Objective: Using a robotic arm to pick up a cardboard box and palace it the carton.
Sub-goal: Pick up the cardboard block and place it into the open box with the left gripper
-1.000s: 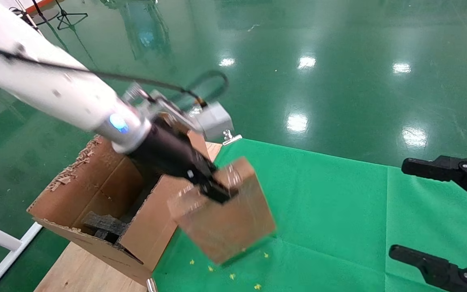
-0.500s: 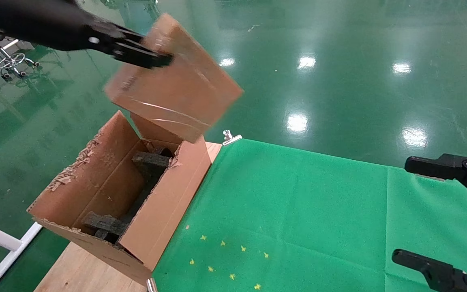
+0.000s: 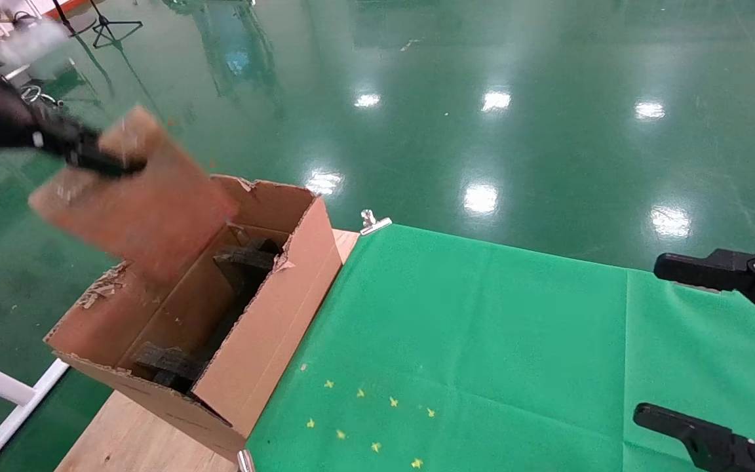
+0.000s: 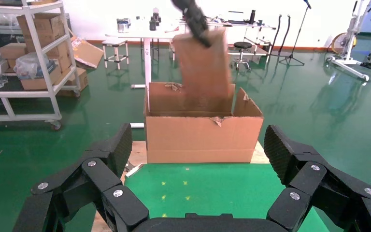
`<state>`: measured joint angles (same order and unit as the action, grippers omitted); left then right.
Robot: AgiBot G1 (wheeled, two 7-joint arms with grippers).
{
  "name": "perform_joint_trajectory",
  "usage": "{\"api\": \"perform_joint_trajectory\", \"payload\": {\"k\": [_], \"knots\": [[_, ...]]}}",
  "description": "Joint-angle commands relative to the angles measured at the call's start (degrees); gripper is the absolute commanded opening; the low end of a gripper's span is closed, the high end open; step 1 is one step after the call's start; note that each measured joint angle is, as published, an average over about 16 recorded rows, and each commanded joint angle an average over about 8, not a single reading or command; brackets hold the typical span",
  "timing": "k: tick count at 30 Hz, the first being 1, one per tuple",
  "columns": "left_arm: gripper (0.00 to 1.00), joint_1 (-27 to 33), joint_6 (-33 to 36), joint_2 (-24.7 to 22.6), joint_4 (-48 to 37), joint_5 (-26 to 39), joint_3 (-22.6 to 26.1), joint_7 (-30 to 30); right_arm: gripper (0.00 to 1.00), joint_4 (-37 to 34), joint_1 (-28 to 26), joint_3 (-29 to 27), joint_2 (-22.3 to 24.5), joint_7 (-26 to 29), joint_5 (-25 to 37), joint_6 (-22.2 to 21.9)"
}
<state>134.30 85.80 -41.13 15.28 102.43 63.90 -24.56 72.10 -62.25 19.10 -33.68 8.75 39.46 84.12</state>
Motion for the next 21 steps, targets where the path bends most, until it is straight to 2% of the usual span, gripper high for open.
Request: {"api": "perform_joint_trajectory", "payload": {"k": [1,10,21], "knots": [[0.00,-1.0,0.0,-0.3,-2.2,1.4,1.0,1.6,1.00,0.0,0.0,0.0,0.0,0.0,0.0,0.0],[0.00,-7.8,-10.1,-3.6,-10.1,2.4,1.7,0.2,1.00,0.0,0.0,0.0,0.0,0.0,0.0,0.0],[0.00,-14.8,-21.1,-6.5,-14.5,1.7,1.2,-2.5,1.00,0.0,0.0,0.0,0.0,0.0,0.0,0.0]]}}
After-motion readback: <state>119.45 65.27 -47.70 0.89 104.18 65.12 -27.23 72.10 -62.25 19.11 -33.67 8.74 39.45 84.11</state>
